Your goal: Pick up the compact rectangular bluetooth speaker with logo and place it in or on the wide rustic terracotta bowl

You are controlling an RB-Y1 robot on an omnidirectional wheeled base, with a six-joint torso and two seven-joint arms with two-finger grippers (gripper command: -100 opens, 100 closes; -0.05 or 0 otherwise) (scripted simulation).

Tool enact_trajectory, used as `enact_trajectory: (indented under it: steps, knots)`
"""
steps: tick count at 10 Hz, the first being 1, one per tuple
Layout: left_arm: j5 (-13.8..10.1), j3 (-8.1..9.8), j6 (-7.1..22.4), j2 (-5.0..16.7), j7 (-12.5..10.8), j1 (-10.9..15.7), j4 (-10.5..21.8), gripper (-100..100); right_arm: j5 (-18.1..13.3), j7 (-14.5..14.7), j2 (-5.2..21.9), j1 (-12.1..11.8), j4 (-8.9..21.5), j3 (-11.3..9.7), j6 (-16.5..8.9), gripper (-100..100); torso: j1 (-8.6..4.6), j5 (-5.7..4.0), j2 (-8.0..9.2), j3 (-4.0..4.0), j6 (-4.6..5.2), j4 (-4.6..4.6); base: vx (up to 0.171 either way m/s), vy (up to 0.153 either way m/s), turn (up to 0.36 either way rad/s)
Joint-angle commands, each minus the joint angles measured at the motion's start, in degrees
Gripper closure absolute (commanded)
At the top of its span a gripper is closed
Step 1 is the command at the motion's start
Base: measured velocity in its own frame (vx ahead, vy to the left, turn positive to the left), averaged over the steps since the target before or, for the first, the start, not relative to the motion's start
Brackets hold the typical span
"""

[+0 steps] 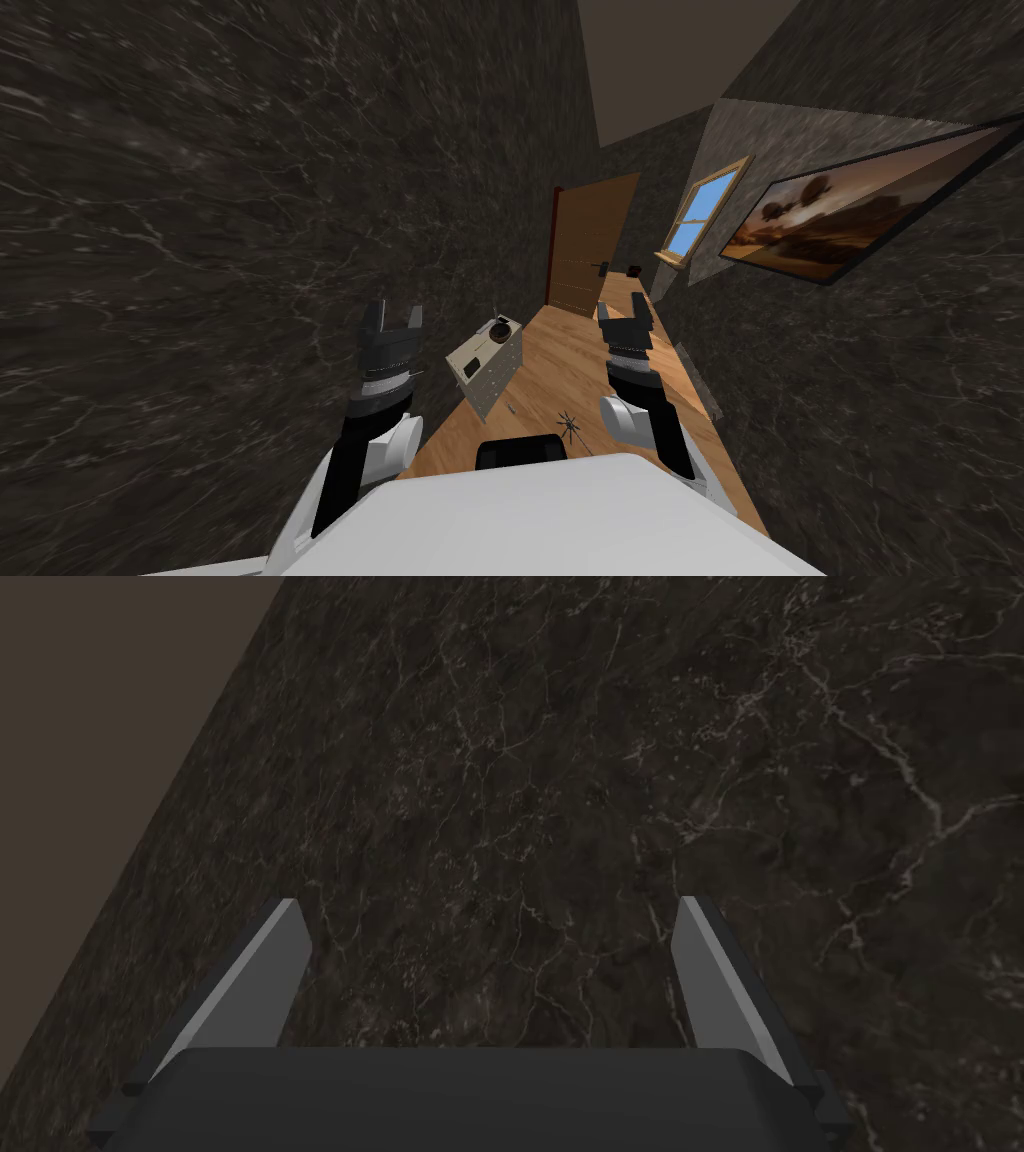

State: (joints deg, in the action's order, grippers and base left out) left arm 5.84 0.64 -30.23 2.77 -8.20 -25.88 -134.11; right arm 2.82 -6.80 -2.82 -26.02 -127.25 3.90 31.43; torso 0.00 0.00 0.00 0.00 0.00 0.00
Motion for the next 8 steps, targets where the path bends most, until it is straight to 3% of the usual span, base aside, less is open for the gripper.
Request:
enact_trajectory:
  steps: [1,8]
  knots:
    - [-0.47,0.57,1.88,1.57,-0.39,0.63,1.08,-100,0.0,0.0,0.0,0.0,0.0,0.0,0.0,0,0.0,0.0,0.0,0.0,0.0,0.0,0.009,-0.023,0.018]
    - [-2.63,3.28,10.49,4.22,-2.23,3.5,5.86,-100,0.0,0.0,-0.01,0.0,0.0,0.0,0.0,0,-0.22,-0.04,-0.07,-0.04,0.0,-0.02,0.014,-0.057,0.022]
